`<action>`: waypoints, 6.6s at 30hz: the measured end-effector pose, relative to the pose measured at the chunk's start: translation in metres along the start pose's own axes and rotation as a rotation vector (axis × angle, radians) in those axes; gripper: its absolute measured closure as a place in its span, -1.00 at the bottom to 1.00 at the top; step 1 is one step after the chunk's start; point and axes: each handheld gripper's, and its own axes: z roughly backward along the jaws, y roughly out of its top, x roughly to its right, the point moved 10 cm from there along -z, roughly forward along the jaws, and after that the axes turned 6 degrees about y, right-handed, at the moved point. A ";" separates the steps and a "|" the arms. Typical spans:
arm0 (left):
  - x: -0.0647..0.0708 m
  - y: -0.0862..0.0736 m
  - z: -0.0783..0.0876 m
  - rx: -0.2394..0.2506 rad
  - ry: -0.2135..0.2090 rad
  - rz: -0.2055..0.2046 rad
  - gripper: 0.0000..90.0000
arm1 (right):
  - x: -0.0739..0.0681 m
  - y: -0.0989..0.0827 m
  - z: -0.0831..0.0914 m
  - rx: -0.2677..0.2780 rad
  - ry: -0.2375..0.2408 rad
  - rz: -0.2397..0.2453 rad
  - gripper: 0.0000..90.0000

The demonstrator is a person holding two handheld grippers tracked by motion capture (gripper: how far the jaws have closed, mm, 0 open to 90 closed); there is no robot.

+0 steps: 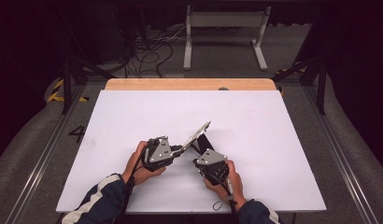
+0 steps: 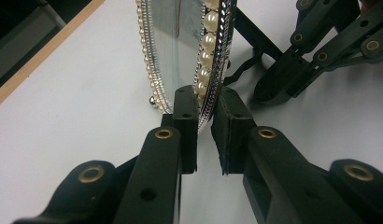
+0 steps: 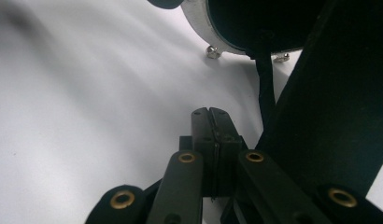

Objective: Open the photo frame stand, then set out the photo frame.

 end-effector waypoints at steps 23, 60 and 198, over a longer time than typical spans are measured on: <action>0.006 0.006 -0.005 -0.003 0.002 0.009 0.76 | 0.011 -0.004 0.005 -0.008 -0.006 -0.031 1.00; 0.018 0.013 -0.008 0.021 -0.067 0.032 0.73 | 0.029 -0.012 0.017 0.006 -0.007 -0.072 1.00; -0.018 -0.054 0.032 -0.057 -0.003 0.166 0.07 | 0.039 0.032 0.024 0.263 -0.015 -0.285 0.48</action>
